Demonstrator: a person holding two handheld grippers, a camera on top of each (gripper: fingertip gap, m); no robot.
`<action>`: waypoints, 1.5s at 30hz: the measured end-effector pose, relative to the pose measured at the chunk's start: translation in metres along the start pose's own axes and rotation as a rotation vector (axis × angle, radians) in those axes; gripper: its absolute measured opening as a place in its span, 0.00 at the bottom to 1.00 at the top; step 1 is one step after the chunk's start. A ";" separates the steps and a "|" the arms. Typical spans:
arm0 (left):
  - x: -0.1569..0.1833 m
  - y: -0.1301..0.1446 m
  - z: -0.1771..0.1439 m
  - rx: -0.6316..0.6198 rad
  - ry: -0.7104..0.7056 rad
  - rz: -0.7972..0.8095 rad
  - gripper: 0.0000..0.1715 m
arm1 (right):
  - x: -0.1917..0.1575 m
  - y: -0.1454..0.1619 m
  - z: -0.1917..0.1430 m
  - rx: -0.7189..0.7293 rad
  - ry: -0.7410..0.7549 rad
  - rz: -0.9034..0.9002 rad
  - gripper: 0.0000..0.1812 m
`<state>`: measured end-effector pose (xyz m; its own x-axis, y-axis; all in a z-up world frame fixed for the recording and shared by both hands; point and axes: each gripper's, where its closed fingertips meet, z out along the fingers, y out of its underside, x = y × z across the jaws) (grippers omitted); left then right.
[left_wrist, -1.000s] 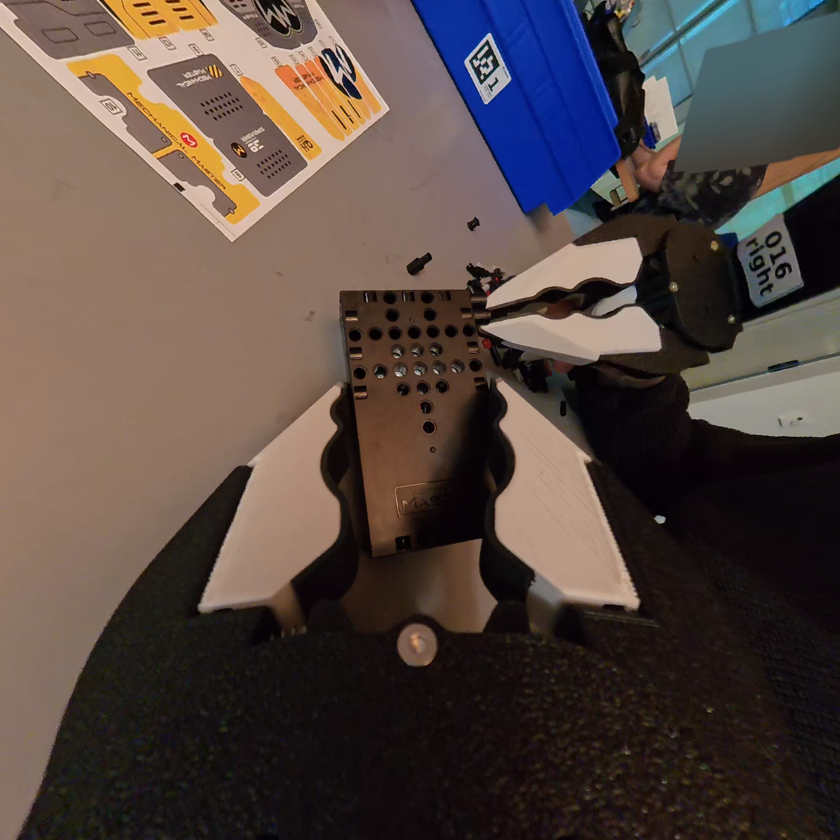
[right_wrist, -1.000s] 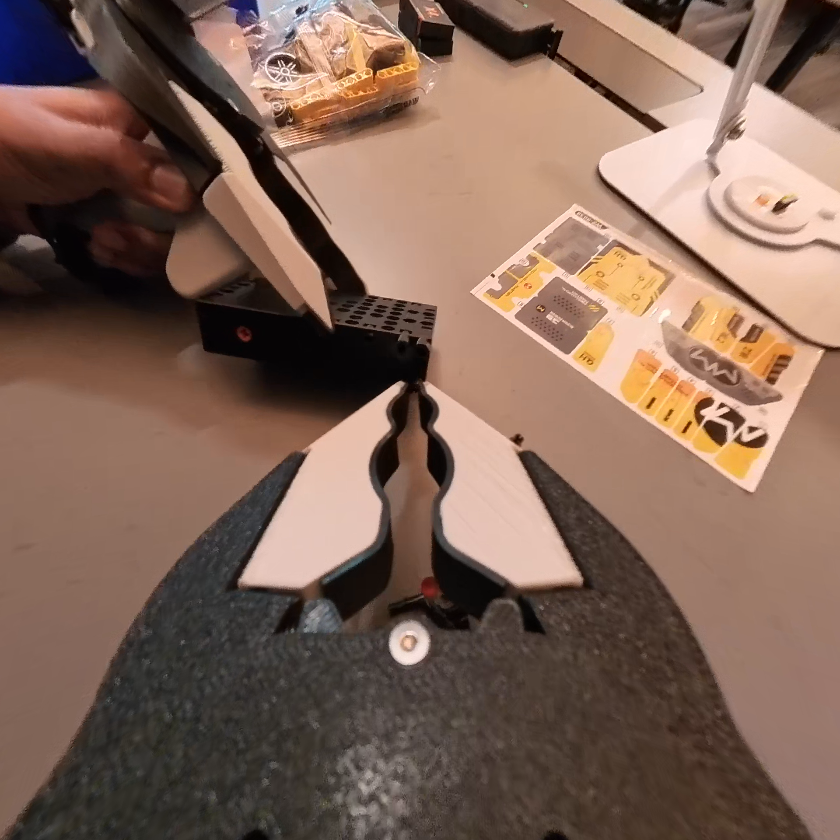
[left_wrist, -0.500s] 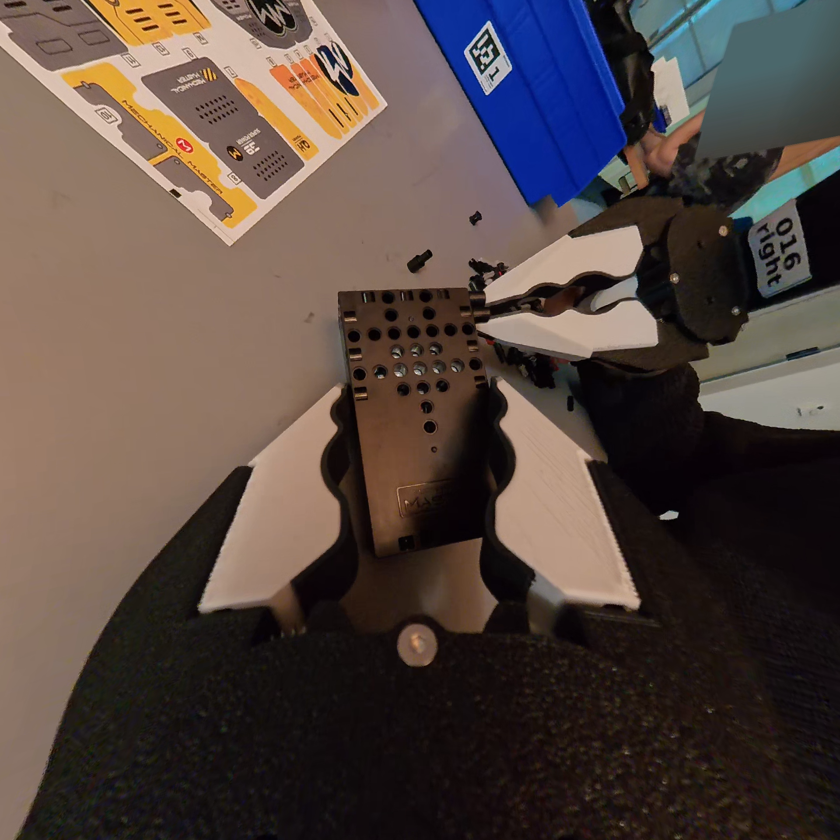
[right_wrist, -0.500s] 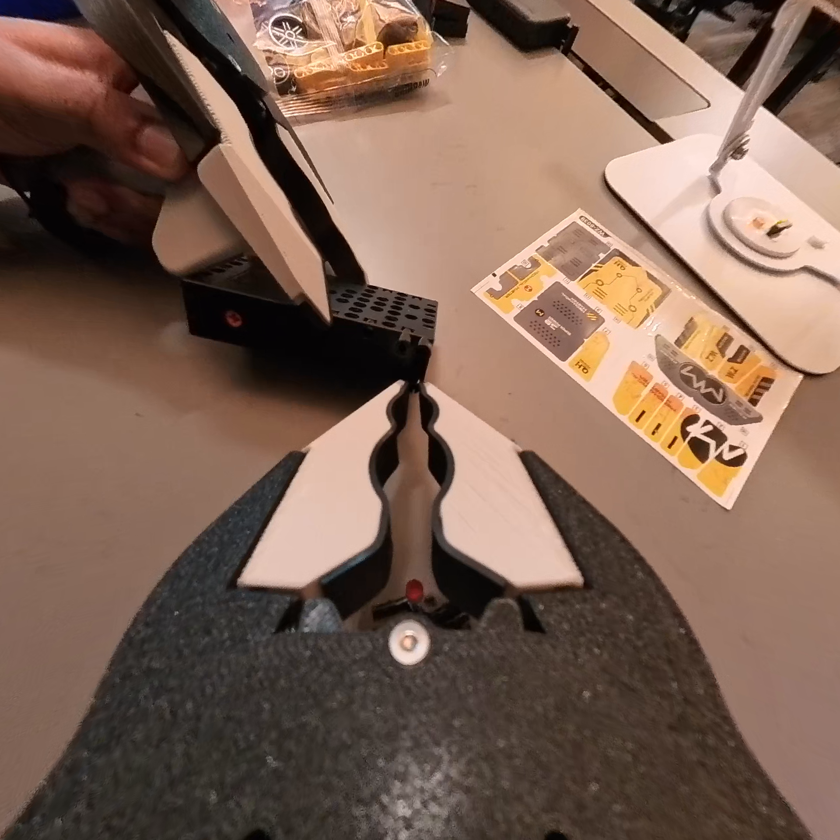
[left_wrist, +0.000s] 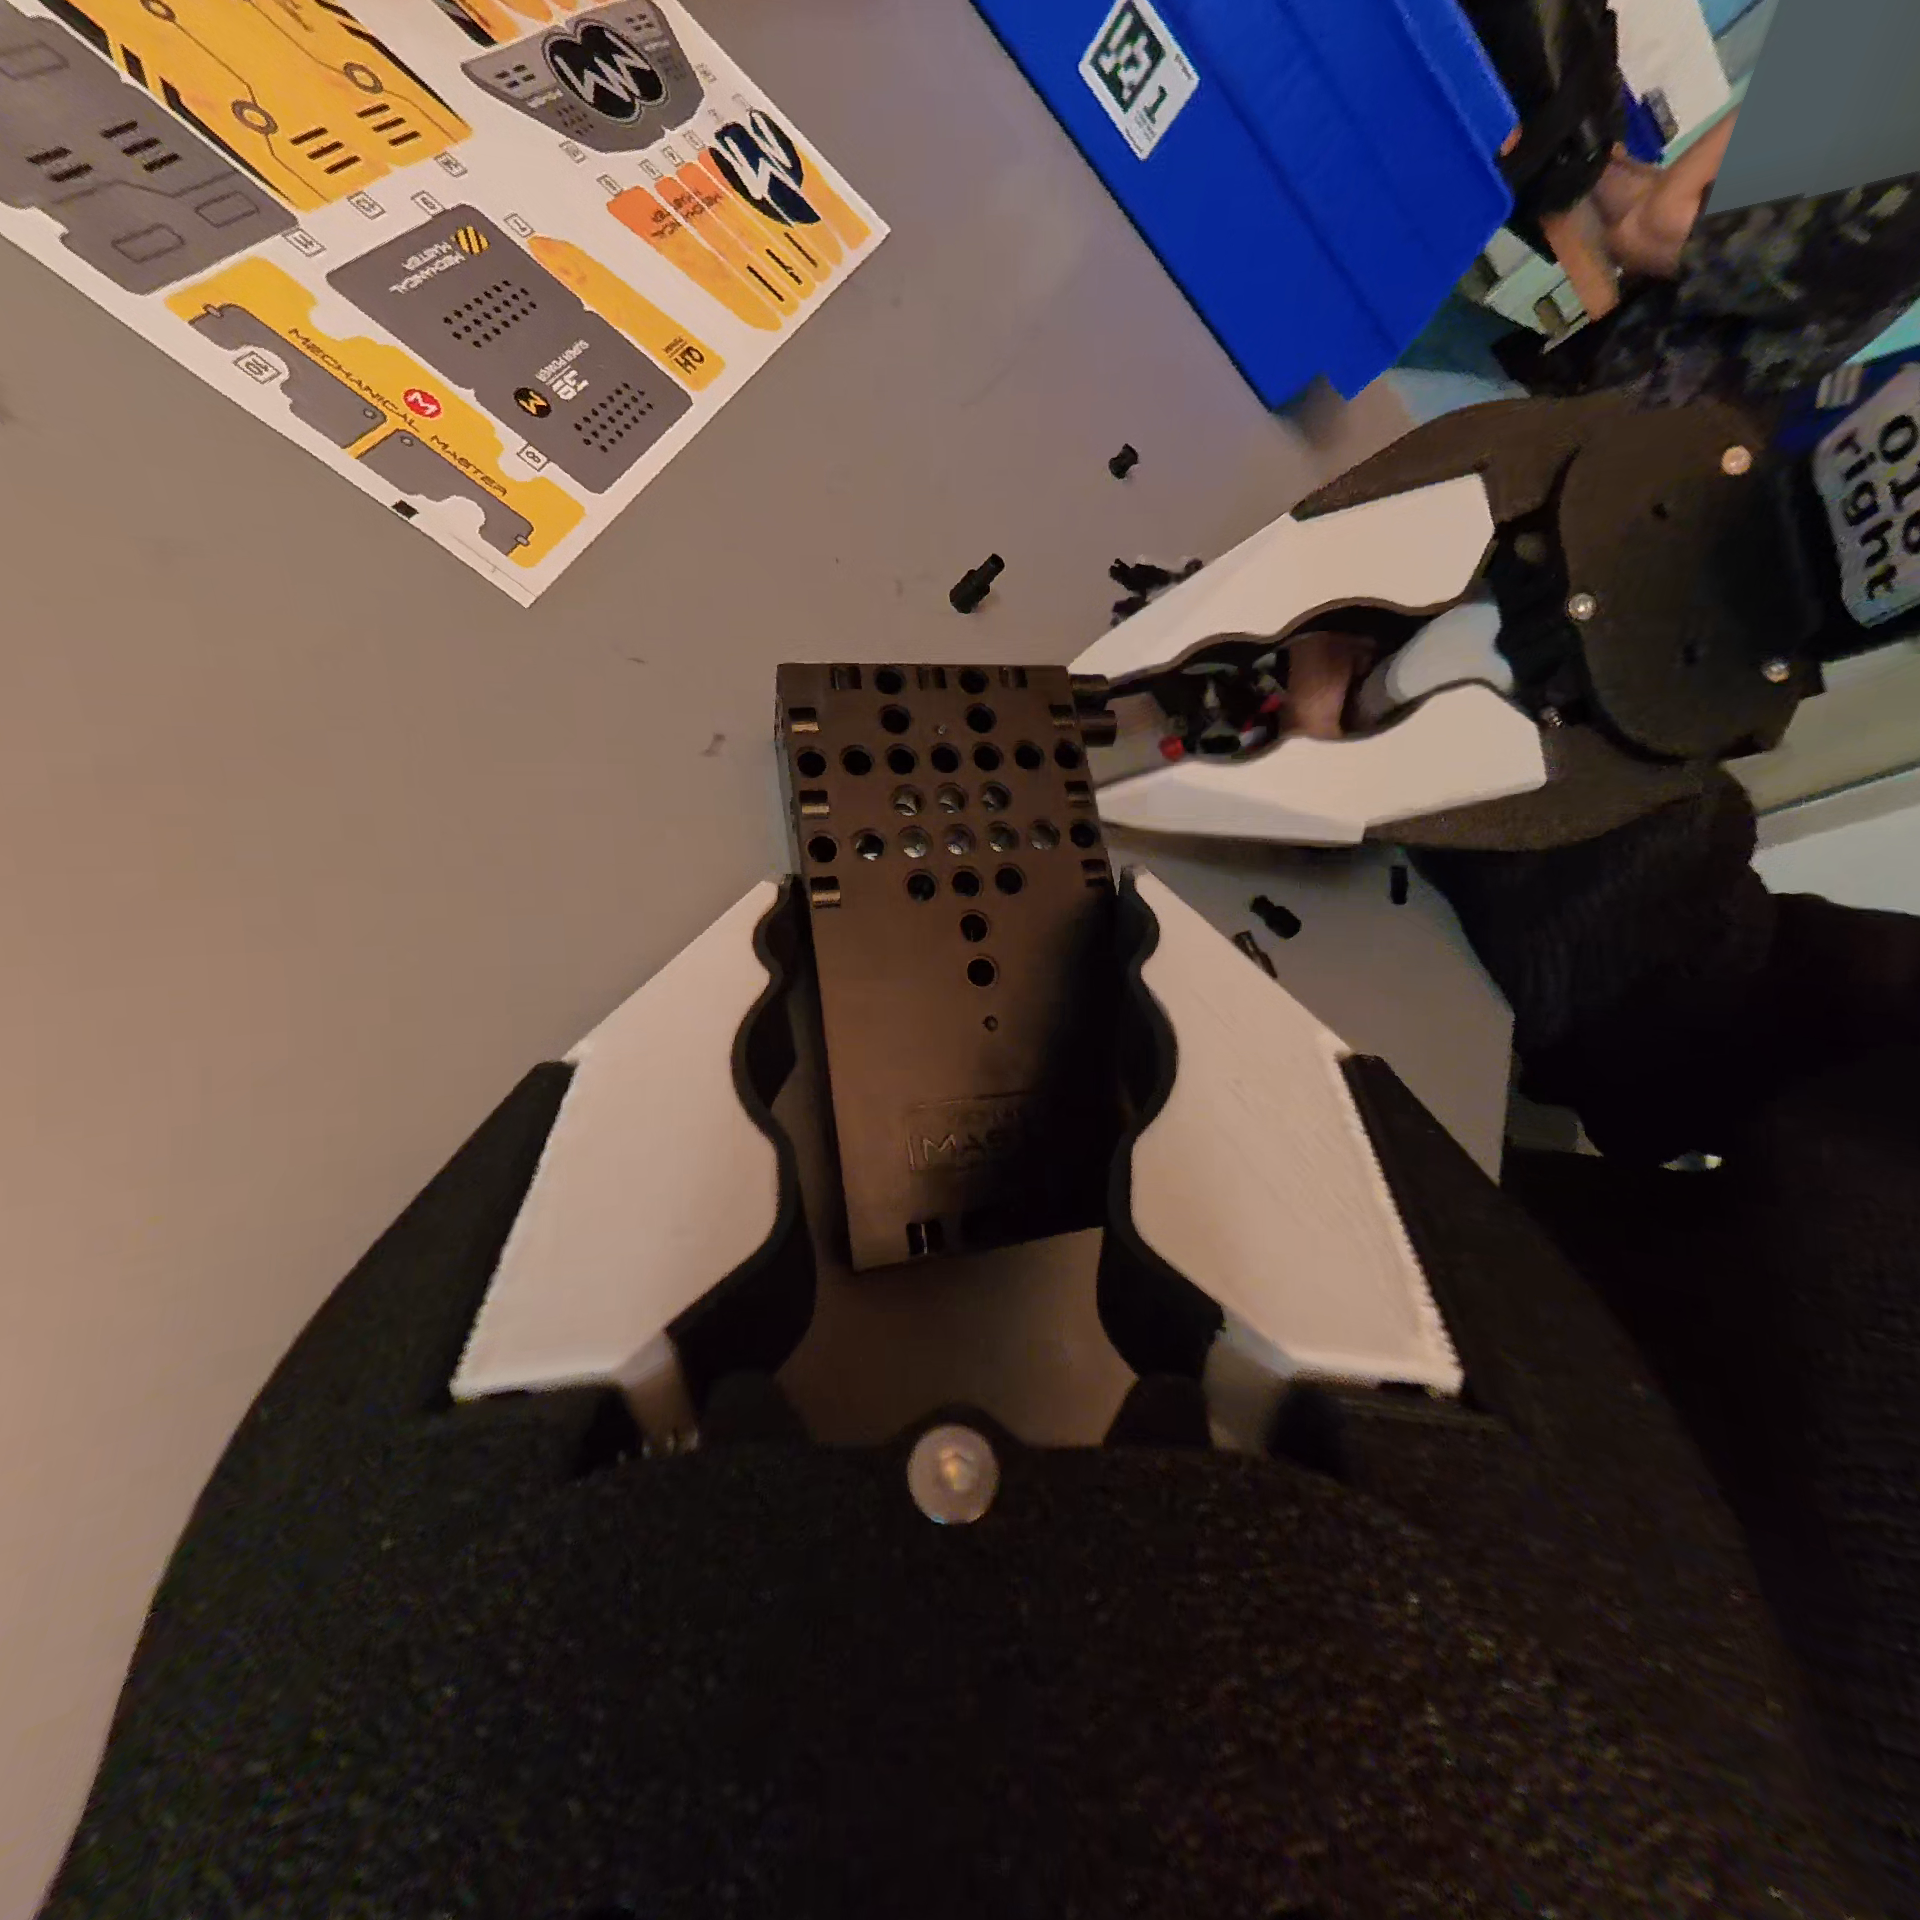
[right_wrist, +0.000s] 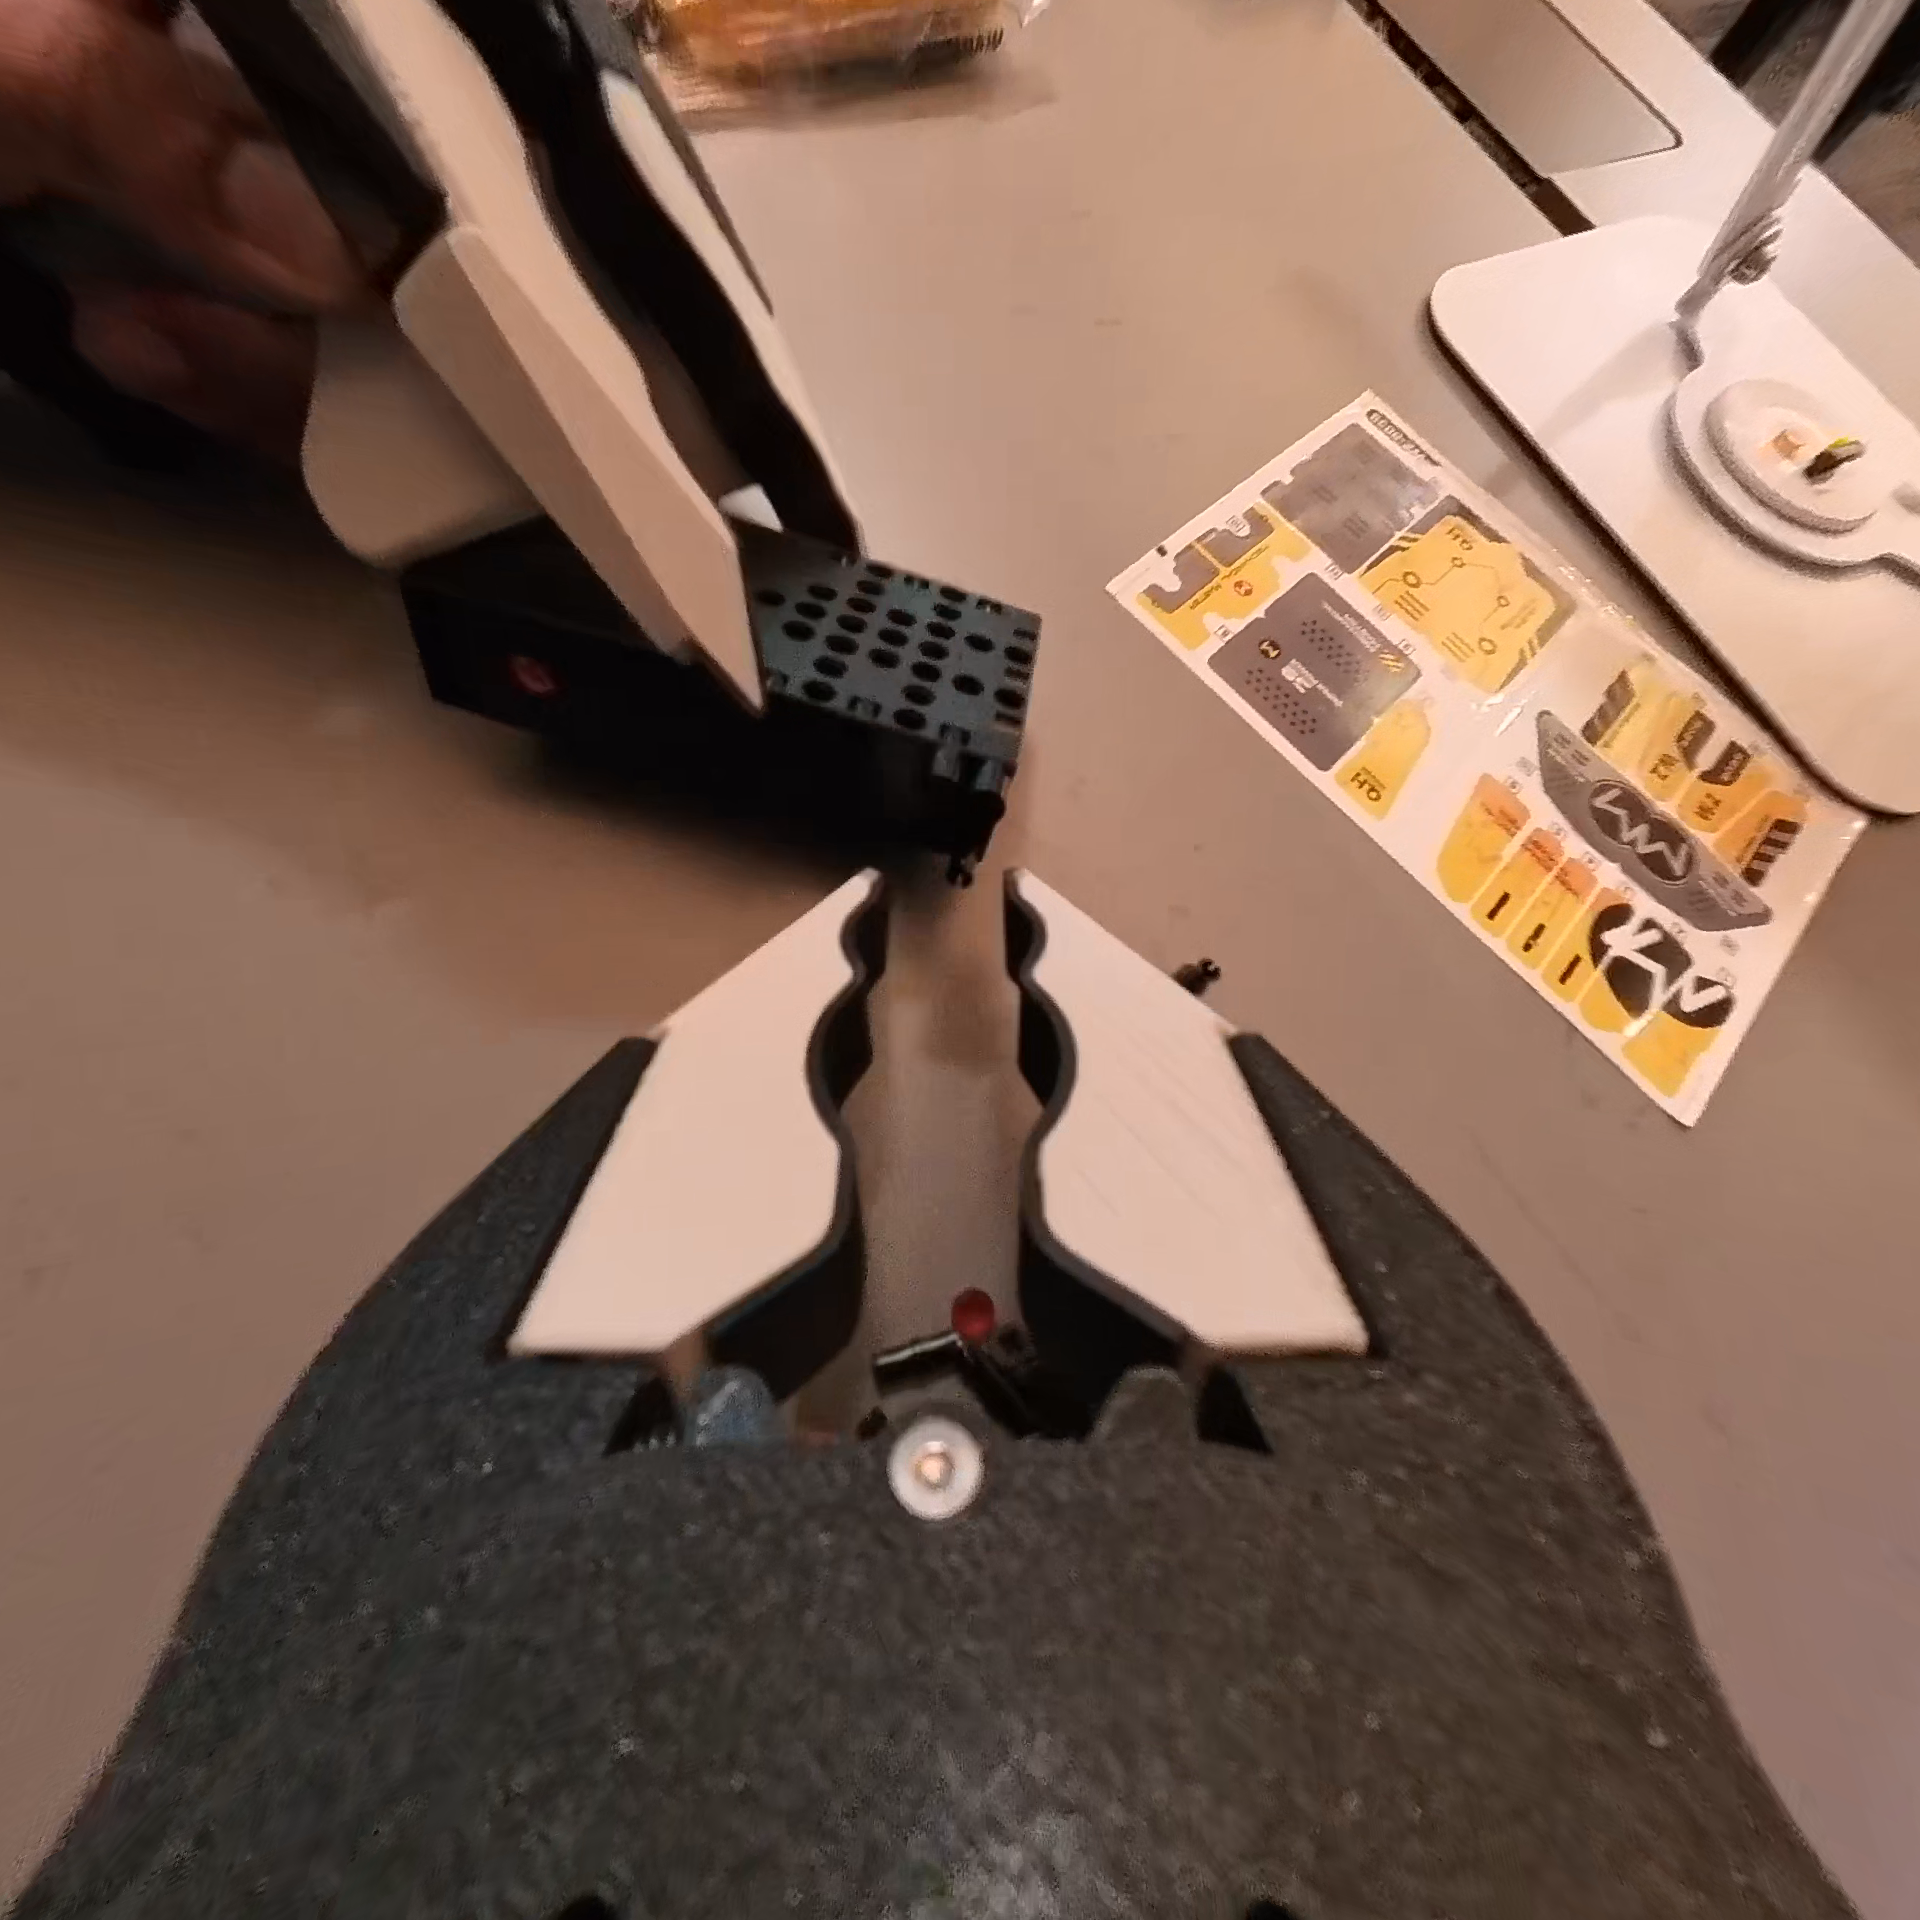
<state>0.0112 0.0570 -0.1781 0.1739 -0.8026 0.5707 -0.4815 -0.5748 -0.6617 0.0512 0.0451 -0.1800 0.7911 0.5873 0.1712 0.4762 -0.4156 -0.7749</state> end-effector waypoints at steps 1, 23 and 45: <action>-0.001 0.000 0.000 0.000 -0.013 0.010 0.35 | 0.000 0.003 0.000 -0.010 0.008 -0.019 0.12; 0.001 -0.013 -0.016 0.108 -0.010 0.052 0.33 | 0.054 -0.028 -0.045 0.287 0.110 0.271 0.13; -0.003 -0.031 -0.033 0.241 -0.001 0.046 0.33 | 0.056 -0.050 -0.070 0.447 0.061 0.365 0.12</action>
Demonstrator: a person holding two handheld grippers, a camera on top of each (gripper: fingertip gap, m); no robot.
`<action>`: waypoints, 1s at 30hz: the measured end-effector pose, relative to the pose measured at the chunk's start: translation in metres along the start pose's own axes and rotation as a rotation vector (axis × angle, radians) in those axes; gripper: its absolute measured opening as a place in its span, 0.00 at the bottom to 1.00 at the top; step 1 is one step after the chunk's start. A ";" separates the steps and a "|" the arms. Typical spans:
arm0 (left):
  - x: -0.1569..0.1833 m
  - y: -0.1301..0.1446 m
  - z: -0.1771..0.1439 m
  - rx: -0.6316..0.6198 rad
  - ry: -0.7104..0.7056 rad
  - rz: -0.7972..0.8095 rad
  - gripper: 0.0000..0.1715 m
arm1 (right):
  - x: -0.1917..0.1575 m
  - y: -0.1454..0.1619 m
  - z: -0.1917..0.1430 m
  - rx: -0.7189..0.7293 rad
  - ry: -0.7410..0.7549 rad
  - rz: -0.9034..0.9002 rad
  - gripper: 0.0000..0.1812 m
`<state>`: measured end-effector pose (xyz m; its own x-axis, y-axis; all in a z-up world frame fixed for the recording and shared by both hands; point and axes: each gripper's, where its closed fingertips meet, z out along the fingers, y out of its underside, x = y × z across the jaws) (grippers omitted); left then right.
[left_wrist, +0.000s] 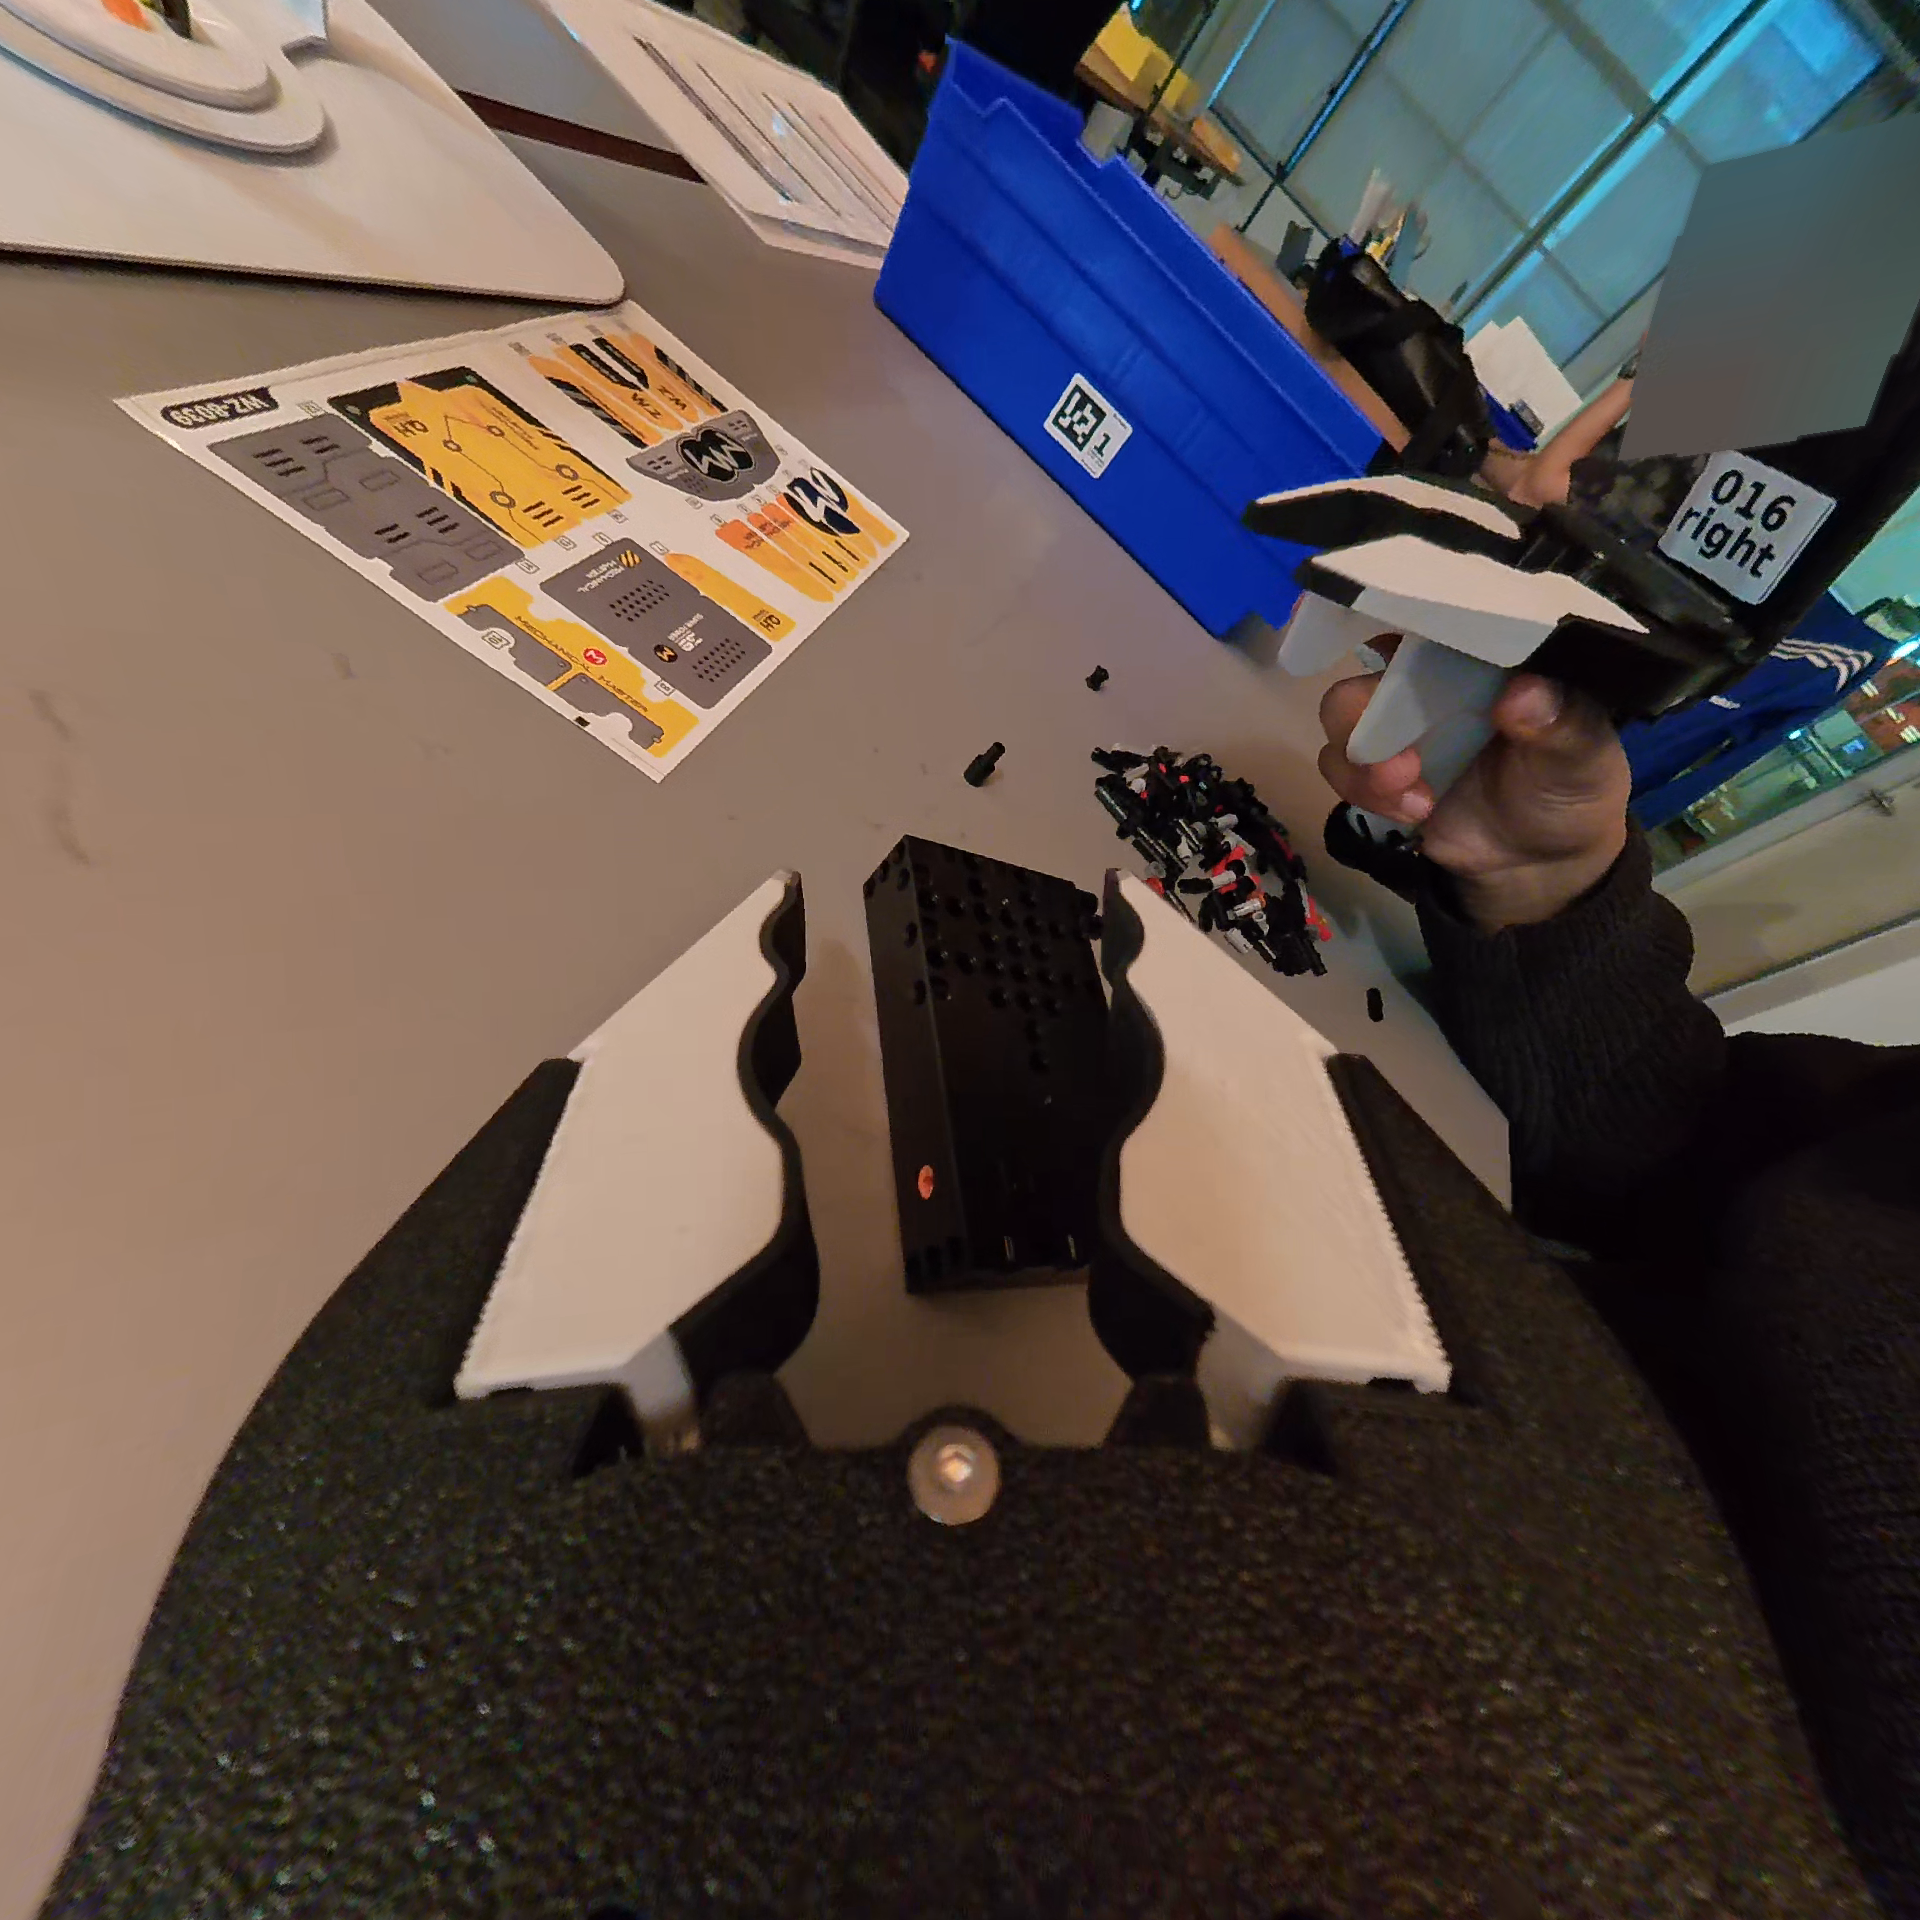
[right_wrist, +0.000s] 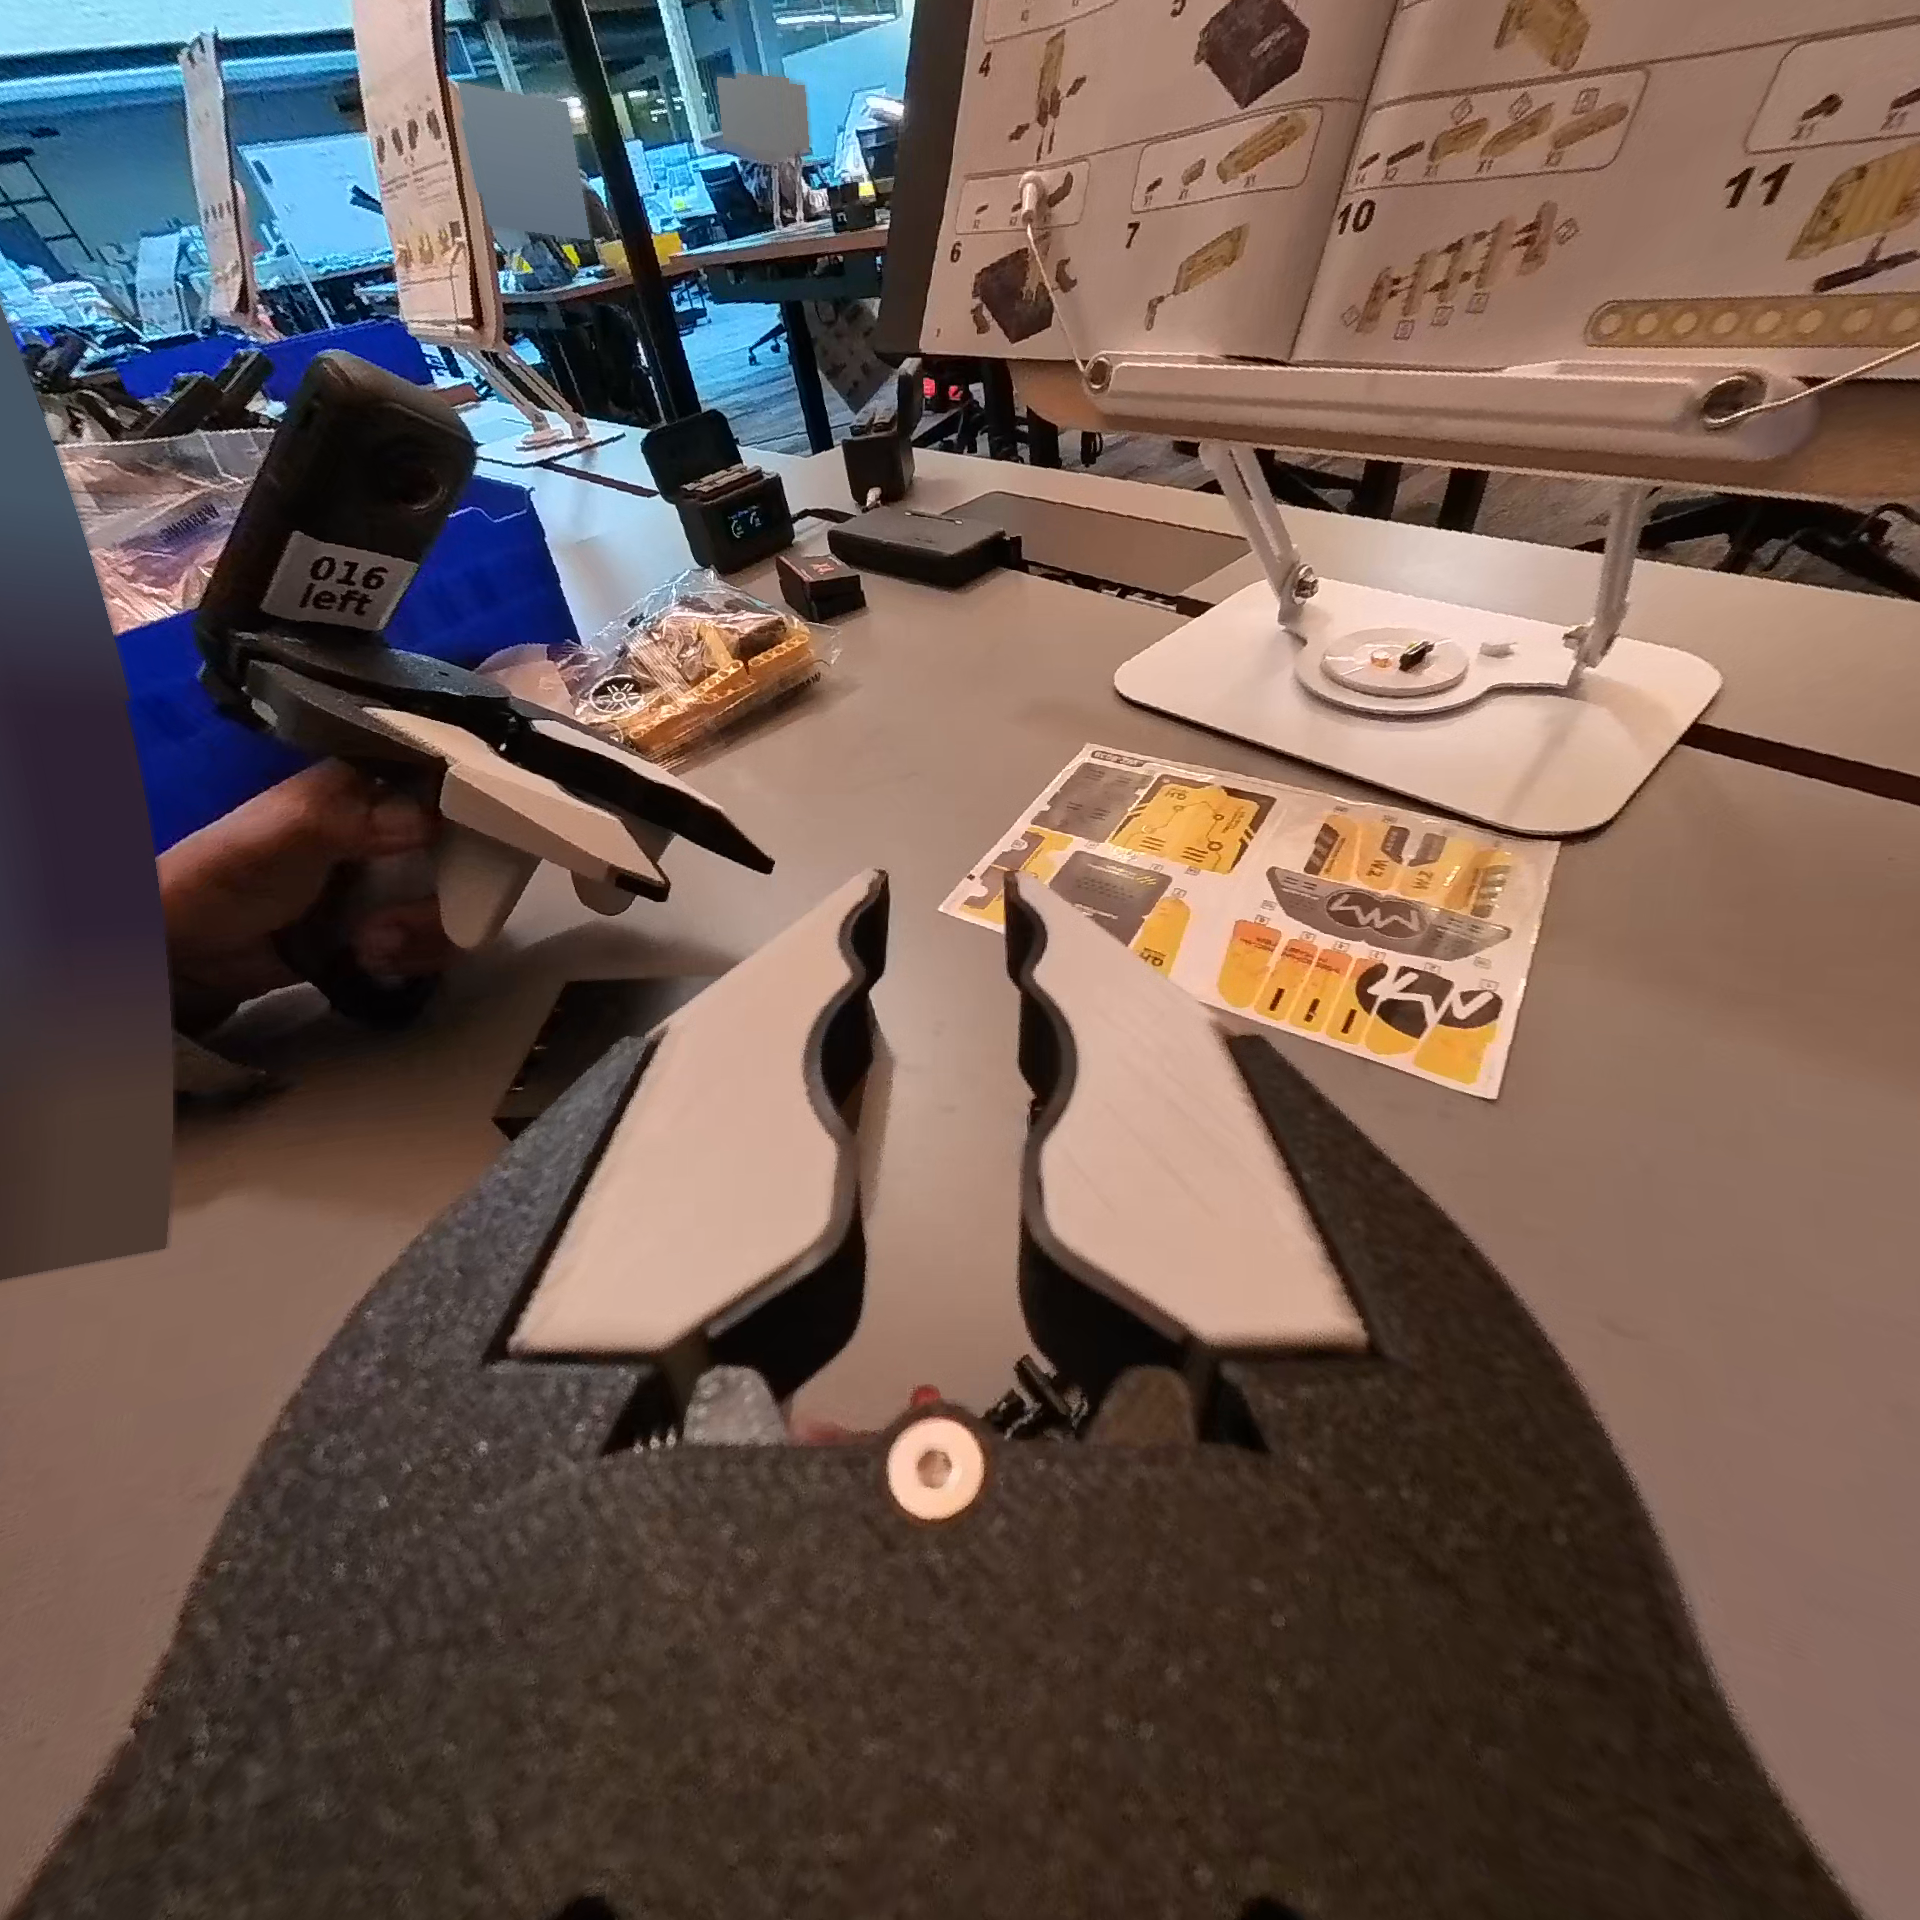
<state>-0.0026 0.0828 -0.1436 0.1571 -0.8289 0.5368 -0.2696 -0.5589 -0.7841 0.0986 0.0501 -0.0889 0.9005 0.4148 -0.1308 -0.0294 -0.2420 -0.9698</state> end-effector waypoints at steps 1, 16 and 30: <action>0.000 0.000 0.000 -0.002 -0.004 0.007 0.33 | 0.000 0.000 0.000 0.002 0.001 0.002 0.12; 0.003 0.003 0.002 -0.019 -0.030 0.070 0.33 | 0.000 0.004 0.002 -0.014 -0.015 0.039 0.12; 0.004 0.004 0.003 -0.030 -0.043 0.094 0.33 | 0.000 0.001 0.002 0.009 -0.027 0.065 0.15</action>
<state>-0.0001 0.0769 -0.1459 0.1703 -0.8780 0.4474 -0.3132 -0.4787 -0.8202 0.0974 0.0509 -0.0906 0.8845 0.4218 -0.1994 -0.0919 -0.2615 -0.9608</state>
